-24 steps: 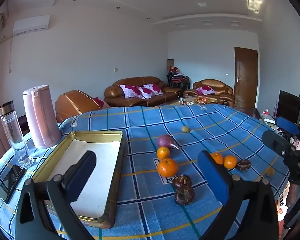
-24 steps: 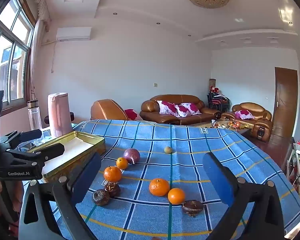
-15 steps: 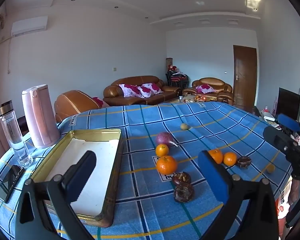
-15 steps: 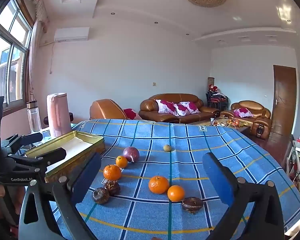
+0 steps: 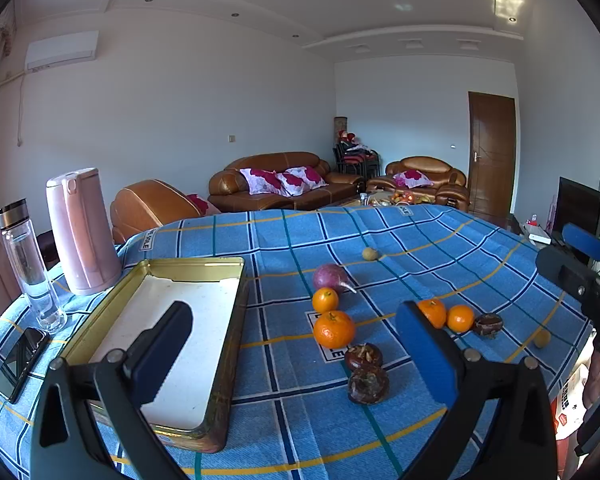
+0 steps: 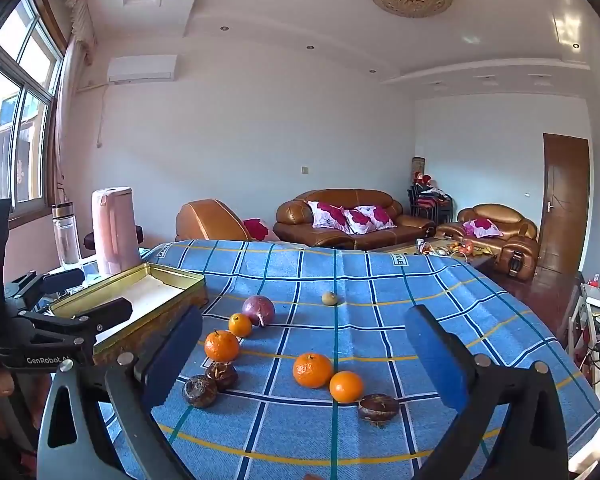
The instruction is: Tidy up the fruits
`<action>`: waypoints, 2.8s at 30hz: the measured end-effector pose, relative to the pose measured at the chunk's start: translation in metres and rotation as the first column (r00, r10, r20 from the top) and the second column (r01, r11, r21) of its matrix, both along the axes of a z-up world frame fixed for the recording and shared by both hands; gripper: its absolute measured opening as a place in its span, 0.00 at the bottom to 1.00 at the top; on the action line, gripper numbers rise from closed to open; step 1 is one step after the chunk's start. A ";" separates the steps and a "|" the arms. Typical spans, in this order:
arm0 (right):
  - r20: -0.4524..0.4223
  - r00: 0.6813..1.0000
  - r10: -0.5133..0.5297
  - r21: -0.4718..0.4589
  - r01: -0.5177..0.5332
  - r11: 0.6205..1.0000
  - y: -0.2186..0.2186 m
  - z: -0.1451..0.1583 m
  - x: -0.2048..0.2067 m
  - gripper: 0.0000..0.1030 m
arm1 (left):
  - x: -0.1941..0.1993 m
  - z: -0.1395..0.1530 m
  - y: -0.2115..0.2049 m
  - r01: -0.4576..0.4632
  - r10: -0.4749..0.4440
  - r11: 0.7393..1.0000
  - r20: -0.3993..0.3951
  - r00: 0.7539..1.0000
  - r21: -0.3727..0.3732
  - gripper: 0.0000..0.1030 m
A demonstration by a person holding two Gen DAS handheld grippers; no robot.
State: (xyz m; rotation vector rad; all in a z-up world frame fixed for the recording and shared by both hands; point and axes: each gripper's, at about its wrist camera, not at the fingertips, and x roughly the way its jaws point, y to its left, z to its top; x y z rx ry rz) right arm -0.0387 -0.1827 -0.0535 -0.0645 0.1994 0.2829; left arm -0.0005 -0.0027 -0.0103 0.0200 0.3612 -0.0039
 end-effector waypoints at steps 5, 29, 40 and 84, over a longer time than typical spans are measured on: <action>-0.003 1.000 0.000 -0.002 0.000 1.000 0.001 0.001 0.000 0.99 | 0.000 0.000 0.000 -0.001 0.001 1.000 0.000 1.000 0.000 1.00; -0.013 1.000 0.009 -0.002 -0.009 1.000 0.005 -0.004 -0.001 0.99 | -0.001 -0.005 0.000 -0.005 0.005 1.000 -0.008 1.000 -0.005 1.00; -0.027 1.000 0.006 0.002 -0.006 1.000 0.003 -0.009 0.002 0.99 | 0.002 -0.010 -0.001 -0.005 0.005 1.000 -0.022 1.000 -0.007 1.00; -0.279 0.945 -0.171 0.035 0.188 0.982 -0.103 -0.112 0.039 0.84 | 0.055 -0.076 -0.047 0.111 -0.114 0.993 -0.263 0.958 -0.027 0.97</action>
